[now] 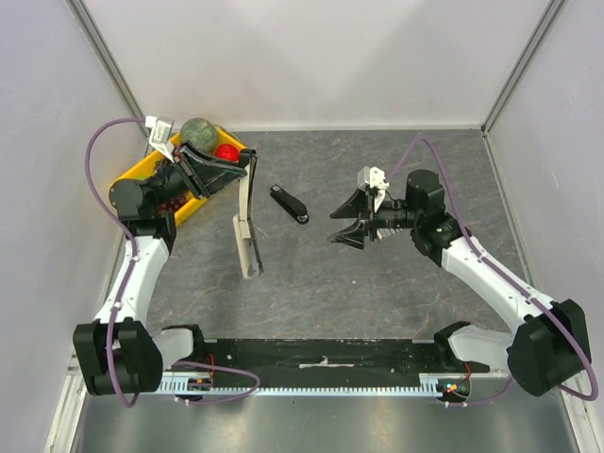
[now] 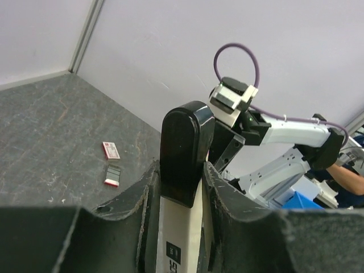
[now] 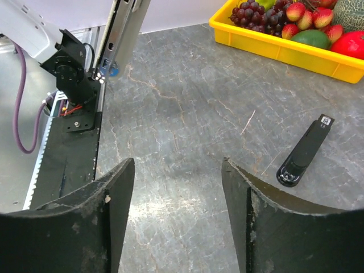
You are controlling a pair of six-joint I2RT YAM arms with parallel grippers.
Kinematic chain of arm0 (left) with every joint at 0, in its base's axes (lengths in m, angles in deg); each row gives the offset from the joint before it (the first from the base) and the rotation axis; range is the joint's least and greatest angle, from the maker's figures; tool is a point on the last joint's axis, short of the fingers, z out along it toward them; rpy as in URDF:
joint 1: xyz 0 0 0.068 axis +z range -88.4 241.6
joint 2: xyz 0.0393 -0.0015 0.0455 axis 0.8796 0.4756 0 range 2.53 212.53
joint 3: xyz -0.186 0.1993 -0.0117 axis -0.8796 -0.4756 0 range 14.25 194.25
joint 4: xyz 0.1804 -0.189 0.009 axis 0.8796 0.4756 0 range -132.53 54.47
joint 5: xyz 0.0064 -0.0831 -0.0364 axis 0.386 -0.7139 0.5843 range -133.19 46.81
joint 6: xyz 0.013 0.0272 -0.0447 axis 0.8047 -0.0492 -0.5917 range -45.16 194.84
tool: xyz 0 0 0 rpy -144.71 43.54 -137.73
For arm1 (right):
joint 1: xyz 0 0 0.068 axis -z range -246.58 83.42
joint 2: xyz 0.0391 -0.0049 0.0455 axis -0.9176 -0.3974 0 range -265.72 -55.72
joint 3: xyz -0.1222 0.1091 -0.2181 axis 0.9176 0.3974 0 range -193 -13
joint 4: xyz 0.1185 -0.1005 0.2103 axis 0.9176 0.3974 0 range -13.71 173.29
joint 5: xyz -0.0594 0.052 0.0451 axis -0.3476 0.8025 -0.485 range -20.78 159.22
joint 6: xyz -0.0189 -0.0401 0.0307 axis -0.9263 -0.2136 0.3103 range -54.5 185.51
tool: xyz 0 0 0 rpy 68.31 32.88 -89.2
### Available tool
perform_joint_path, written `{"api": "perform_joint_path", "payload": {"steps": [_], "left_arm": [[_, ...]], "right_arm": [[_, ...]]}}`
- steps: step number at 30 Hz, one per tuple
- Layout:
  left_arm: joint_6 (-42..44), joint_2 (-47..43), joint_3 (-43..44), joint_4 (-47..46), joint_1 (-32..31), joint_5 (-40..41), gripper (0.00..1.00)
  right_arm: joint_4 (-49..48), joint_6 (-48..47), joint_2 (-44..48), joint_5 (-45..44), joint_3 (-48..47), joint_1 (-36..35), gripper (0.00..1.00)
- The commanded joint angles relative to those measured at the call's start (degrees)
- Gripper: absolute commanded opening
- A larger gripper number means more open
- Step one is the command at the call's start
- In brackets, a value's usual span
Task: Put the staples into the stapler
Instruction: Open the stapler at the center of the board.
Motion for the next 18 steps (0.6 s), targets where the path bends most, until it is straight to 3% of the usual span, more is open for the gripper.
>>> {"api": "perform_joint_path", "payload": {"steps": [1, 11, 18], "left_arm": [[5.14, -2.40, -1.76, 2.70, -1.26, 0.15, 0.02], [14.90, -0.30, -3.17, 11.93, -7.15, 4.62, 0.02], [19.11, 1.63, -1.94, 17.12, -11.37, 8.66, 0.02]], "right_arm": [[4.95, -5.56, -1.75, -3.22, -4.48, -1.90, 0.72], [-6.64, 7.88, -5.97, -8.15, -4.04, -5.41, 0.75], [-7.79, 15.88, -13.34, -12.80, -12.72, -9.45, 0.75]]}}
